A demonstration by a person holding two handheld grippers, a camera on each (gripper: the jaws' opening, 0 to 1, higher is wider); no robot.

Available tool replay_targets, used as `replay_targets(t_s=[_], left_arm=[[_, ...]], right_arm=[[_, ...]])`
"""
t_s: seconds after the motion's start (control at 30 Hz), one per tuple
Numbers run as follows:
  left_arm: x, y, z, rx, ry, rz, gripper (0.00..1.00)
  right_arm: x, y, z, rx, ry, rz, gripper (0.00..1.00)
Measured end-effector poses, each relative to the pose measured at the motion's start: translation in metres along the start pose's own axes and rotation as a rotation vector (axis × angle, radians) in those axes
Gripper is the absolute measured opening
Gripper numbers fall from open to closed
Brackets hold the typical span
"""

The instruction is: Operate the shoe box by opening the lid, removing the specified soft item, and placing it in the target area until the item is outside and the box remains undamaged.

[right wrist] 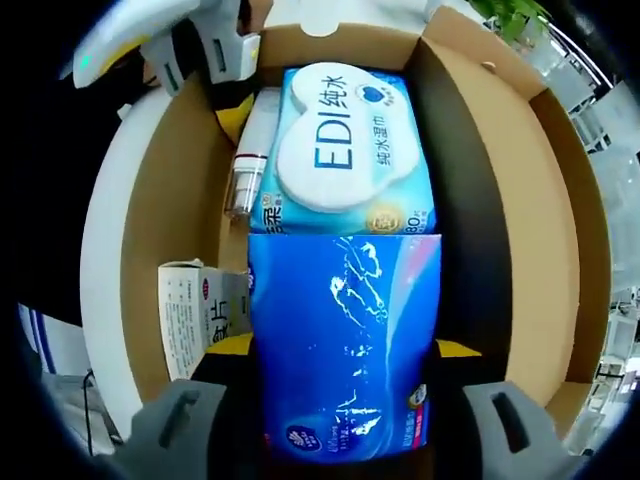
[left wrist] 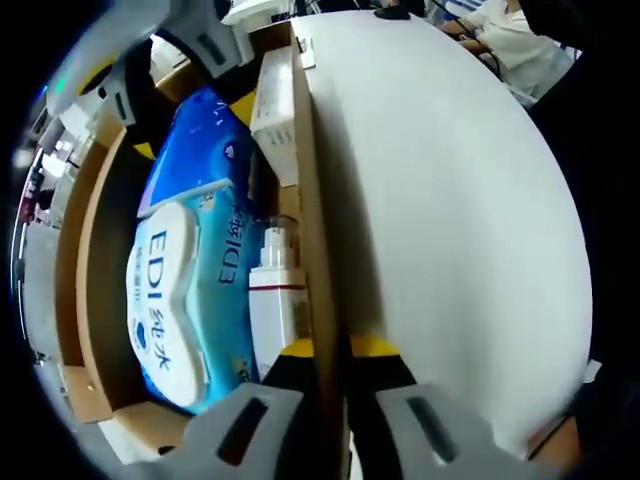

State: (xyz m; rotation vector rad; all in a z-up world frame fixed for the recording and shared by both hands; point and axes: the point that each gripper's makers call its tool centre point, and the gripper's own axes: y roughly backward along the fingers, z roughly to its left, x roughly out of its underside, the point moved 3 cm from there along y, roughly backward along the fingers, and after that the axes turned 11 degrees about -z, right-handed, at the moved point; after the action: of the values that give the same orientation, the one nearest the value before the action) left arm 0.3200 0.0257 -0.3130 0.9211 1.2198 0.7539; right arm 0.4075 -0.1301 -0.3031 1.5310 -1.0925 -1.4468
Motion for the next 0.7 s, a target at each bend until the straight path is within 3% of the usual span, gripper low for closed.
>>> replay_targets(t_s=[0.27,0.43,0.7], left_arm=[[-0.0003,0.0001,-0.0007,-0.003,-0.006,0.003,0.03],[-0.0002,0.0001,-0.0005,-0.001,-0.007,0.001,0.03],[0.0001,-0.0002,-0.0006,-0.003,-0.005,0.014,0.03]], right_arm=[[-0.0009,-0.003,0.0009,0.019,0.011,0.037,0.69],[-0.0013,-0.0043,0.0019,0.041,0.023,0.093,0.69],[-0.0009,-0.0021,0.0018,0.051,0.031,0.103,0.69]])
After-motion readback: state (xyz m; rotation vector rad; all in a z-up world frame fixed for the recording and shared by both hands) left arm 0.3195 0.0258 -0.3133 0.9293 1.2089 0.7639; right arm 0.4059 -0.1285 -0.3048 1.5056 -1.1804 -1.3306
